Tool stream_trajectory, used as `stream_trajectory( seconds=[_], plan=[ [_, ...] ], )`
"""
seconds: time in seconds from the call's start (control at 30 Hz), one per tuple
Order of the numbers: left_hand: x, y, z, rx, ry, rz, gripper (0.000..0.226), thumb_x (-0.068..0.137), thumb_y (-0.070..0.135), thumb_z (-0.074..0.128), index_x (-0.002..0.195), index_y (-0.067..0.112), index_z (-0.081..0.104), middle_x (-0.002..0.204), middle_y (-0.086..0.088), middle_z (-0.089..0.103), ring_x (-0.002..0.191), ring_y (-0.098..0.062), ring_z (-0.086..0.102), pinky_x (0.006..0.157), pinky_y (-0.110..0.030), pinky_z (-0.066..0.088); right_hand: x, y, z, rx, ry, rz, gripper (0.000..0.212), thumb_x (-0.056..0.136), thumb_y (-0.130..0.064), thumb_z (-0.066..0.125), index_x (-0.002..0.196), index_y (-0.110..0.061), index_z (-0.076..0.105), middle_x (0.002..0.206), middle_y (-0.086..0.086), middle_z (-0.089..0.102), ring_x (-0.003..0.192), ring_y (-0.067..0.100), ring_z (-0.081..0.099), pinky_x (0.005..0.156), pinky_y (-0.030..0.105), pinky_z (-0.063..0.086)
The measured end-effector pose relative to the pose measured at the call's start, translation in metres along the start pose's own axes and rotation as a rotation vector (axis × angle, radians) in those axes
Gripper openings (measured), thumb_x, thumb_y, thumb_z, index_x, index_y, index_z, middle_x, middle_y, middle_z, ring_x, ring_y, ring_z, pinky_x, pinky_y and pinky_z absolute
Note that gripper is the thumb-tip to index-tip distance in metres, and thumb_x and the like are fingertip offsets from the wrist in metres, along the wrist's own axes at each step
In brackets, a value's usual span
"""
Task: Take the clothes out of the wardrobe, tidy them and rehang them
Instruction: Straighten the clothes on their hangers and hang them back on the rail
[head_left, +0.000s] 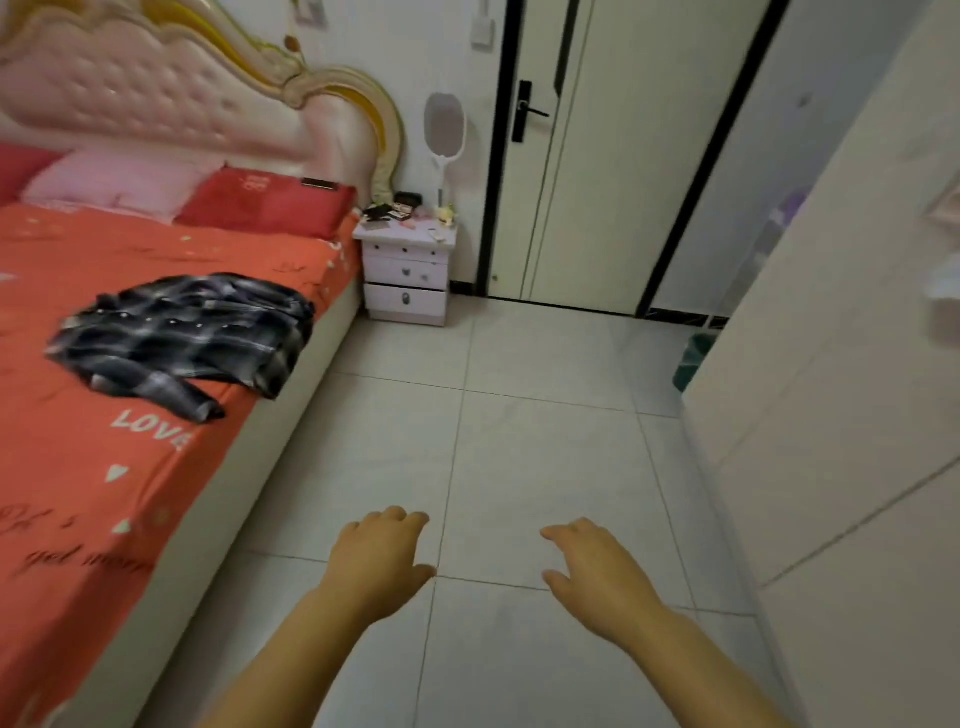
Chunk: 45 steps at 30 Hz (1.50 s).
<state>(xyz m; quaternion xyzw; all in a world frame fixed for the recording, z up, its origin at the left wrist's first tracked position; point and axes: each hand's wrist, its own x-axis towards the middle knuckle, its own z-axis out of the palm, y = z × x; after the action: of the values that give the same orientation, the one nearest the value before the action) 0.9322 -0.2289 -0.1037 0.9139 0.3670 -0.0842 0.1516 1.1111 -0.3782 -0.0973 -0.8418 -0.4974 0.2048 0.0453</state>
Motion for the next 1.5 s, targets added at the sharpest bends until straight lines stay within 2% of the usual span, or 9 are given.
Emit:
stream_trajectory(
  seconds=[0.27, 0.5, 0.67, 0.8, 0.9, 1.17, 1.5],
  plan=[
    [0.058, -0.091, -0.017, -0.094, 0.028, -0.211, 0.064, 0.09, 0.05, 0.05, 0.144, 0.025, 0.027, 0.143, 0.002, 0.04, 0.127, -0.019, 0.041, 0.105, -0.035, 0.035, 0.145, -0.069, -0.01, -0.049, -0.085, -0.208, 0.051, 0.096, -0.034, 0.046, 0.144, -0.024, 0.031, 0.142, 0.0, 0.038, 0.13, 0.017, 0.037, 0.106, 0.026, 0.031],
    [0.139, -0.161, -0.06, -0.108, 0.043, -0.43, 0.063, 0.089, 0.049, 0.051, 0.143, 0.025, 0.029, 0.142, 0.002, 0.041, 0.126, -0.02, 0.041, 0.103, -0.035, 0.036, 0.295, -0.126, -0.038, -0.086, -0.157, -0.394, 0.051, 0.096, -0.035, 0.045, 0.144, -0.024, 0.032, 0.14, 0.001, 0.039, 0.128, 0.018, 0.038, 0.105, 0.028, 0.034],
    [0.188, -0.202, -0.091, -0.131, 0.071, -0.535, 0.06, 0.088, 0.048, 0.051, 0.141, 0.026, 0.034, 0.136, 0.002, 0.045, 0.121, -0.021, 0.045, 0.096, -0.034, 0.037, 0.384, -0.172, -0.055, -0.117, -0.206, -0.523, 0.051, 0.097, -0.033, 0.045, 0.145, -0.023, 0.031, 0.142, 0.002, 0.038, 0.128, 0.018, 0.039, 0.106, 0.026, 0.033],
    [0.218, -0.246, -0.106, -0.166, 0.058, -0.614, 0.062, 0.088, 0.046, 0.053, 0.143, 0.025, 0.032, 0.141, 0.001, 0.041, 0.125, -0.021, 0.042, 0.101, -0.034, 0.036, 0.443, -0.218, -0.053, -0.128, -0.258, -0.599, 0.051, 0.096, -0.034, 0.046, 0.144, -0.024, 0.032, 0.142, 0.0, 0.038, 0.129, 0.017, 0.038, 0.107, 0.027, 0.033],
    [0.246, -0.291, -0.117, -0.162, 0.074, -0.655, 0.055, 0.087, 0.045, 0.053, 0.136, 0.024, 0.039, 0.136, 0.0, 0.045, 0.122, -0.022, 0.045, 0.099, -0.036, 0.039, 0.494, -0.256, -0.048, -0.161, -0.276, -0.635, 0.051, 0.096, -0.034, 0.047, 0.143, -0.023, 0.033, 0.142, 0.001, 0.039, 0.129, 0.018, 0.038, 0.107, 0.028, 0.034],
    [0.329, -0.448, -0.155, -0.239, 0.082, -0.717, 0.052, 0.086, 0.042, 0.053, 0.133, 0.022, 0.042, 0.127, -0.002, 0.05, 0.116, -0.025, 0.048, 0.091, -0.035, 0.041, 0.638, -0.388, -0.039, -0.254, -0.312, -0.669, 0.049, 0.094, -0.032, 0.048, 0.14, -0.023, 0.037, 0.136, 0.003, 0.042, 0.124, 0.02, 0.042, 0.101, 0.028, 0.038],
    [0.403, -0.615, -0.22, -0.288, 0.114, -0.792, 0.066, 0.091, 0.043, 0.053, 0.146, 0.021, 0.024, 0.141, -0.004, 0.039, 0.127, -0.025, 0.041, 0.102, -0.04, 0.038, 0.78, -0.54, -0.046, -0.267, -0.345, -0.753, 0.052, 0.094, -0.033, 0.051, 0.142, -0.021, 0.036, 0.136, 0.004, 0.043, 0.124, 0.019, 0.042, 0.103, 0.032, 0.038]
  ],
)
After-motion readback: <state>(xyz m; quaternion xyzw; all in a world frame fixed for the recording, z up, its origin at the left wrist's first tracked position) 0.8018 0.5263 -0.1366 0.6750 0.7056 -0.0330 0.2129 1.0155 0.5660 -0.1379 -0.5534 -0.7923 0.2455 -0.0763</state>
